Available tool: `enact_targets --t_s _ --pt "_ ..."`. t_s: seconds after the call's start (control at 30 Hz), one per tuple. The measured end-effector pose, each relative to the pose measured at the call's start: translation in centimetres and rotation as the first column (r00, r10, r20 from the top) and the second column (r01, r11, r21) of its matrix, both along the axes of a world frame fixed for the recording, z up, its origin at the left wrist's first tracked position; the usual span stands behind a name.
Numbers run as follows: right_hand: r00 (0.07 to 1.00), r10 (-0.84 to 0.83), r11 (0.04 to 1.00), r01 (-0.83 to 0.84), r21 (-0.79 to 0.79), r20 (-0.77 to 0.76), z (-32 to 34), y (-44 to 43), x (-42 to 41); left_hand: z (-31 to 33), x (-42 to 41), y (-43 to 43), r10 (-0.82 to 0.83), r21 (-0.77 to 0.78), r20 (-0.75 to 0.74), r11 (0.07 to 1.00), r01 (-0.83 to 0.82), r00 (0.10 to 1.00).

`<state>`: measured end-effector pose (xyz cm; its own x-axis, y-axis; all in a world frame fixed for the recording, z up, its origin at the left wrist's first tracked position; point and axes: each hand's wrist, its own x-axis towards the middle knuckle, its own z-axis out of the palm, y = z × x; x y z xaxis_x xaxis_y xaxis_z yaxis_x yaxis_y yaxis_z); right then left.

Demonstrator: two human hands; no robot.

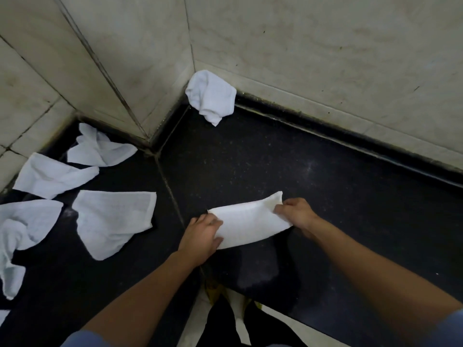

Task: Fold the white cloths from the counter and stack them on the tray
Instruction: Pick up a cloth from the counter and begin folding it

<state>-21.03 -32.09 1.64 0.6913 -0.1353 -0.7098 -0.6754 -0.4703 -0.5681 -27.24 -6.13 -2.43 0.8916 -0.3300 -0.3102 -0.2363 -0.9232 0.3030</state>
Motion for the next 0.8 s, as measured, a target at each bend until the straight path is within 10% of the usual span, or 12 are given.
enact_targets --t_s 0.27,0.6,0.7,0.8 --pt "0.935 0.336 0.942 -0.333 -0.051 0.109 -0.4 10.1 -1.3 1.0 -1.9 5.7 0.307 -0.145 -0.012 0.941 -0.306 0.952" --pt "0.798 0.598 0.789 -0.567 -0.239 0.082 -3.2 12.8 -2.9 0.7 -1.8 6.5 0.276 -0.196 0.052 0.945 -0.262 0.960" --pt "0.545 0.758 0.636 -0.494 -0.592 0.360 -3.5 9.5 -3.1 1.0 -0.6 3.6 0.144 -0.173 0.169 0.978 -0.115 0.975" --pt "0.274 0.908 0.410 -0.431 -0.804 0.316 -4.8 7.4 -4.2 0.5 0.1 0.8 -0.014 -0.061 0.110 0.998 0.021 0.994"
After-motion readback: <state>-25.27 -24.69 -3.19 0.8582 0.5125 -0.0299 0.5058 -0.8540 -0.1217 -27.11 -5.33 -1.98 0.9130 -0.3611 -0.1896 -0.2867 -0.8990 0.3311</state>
